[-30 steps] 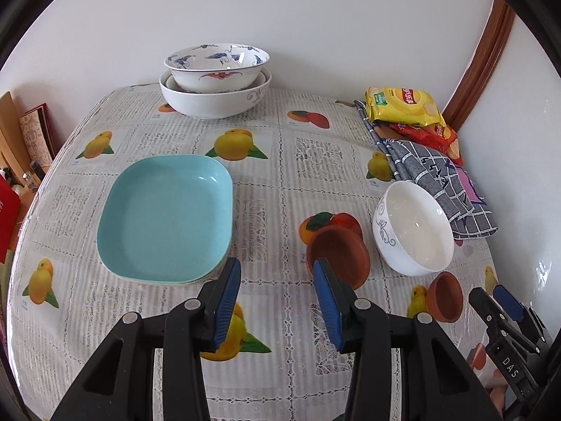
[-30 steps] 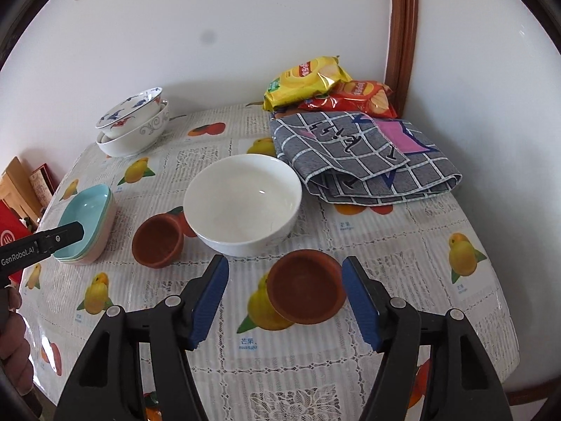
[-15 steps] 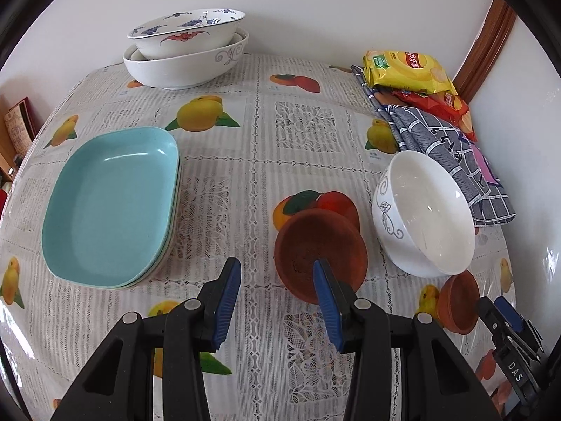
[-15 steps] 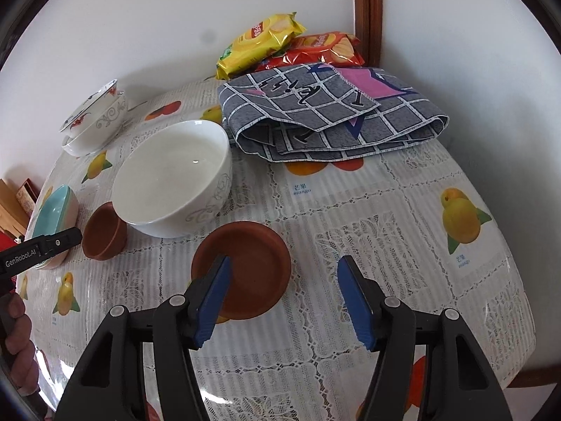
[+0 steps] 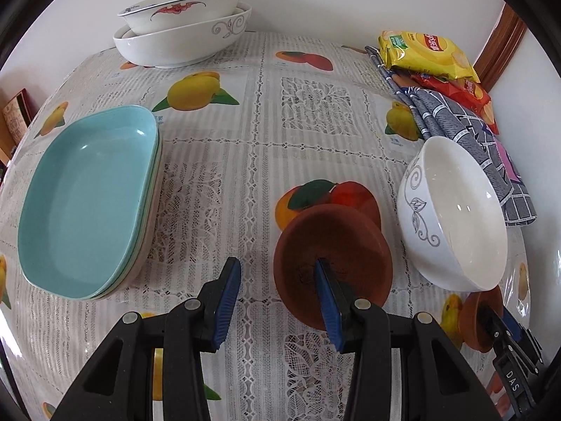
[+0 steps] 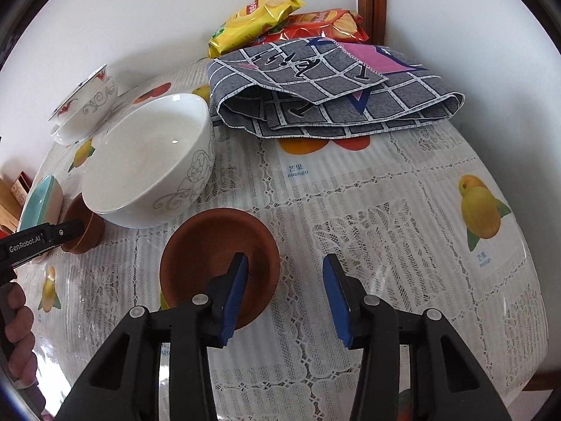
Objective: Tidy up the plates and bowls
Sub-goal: 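Close the right gripper on a terracotta pot rim while the left gripper grasps another pot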
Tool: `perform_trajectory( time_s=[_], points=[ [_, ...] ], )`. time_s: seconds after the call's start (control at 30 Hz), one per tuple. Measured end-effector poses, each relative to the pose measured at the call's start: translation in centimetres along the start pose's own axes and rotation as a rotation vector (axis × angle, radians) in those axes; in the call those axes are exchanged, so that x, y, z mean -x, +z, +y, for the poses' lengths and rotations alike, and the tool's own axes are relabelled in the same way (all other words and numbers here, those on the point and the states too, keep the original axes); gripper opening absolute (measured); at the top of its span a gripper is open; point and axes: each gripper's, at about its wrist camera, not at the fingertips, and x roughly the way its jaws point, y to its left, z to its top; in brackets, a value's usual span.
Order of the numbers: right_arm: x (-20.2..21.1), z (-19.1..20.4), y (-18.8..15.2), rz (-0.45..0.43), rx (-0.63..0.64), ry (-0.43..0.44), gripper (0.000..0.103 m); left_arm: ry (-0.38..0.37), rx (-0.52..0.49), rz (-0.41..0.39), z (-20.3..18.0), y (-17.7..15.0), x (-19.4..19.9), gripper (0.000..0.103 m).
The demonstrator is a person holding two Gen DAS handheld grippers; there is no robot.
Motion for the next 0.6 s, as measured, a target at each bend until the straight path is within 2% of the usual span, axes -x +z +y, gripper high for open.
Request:
perform_trajectory(
  time_s=[0.1, 0.3, 0.37, 0.43, 0.5, 0.6],
  points=[
    [0.0, 0.4, -0.1, -0.018, 0.003, -0.007, 0.043, 0.003, -0.003, -0.01, -0.1, -0.1, -0.2, 0.041],
    [-0.4, 0.7, 0.2, -0.022, 0.003, 0.022, 0.029, -0.006, -0.021, -0.012, -0.5, 0.3, -0.5, 0.041],
    [-0.4, 0.8, 0.3, -0.025, -0.004, 0.028, 0.027, -0.007, -0.026, -0.018, -0.5, 0.3, -0.5, 0.04],
    [-0.4, 0.8, 0.3, -0.024, -0.009, 0.044, 0.02, -0.019, -0.031, -0.021, -0.6, 0.3, -0.5, 0.033],
    [-0.4, 0.9, 0.3, -0.023, -0.013, 0.041, 0.02, -0.04, -0.044, -0.017, -0.7, 0.4, -0.5, 0.025],
    [-0.2, 1.1, 0.4, -0.029, -0.005, 0.024, 0.014, -0.032, -0.044, -0.011, -0.9, 0.4, -0.4, 0.022]
  ],
)
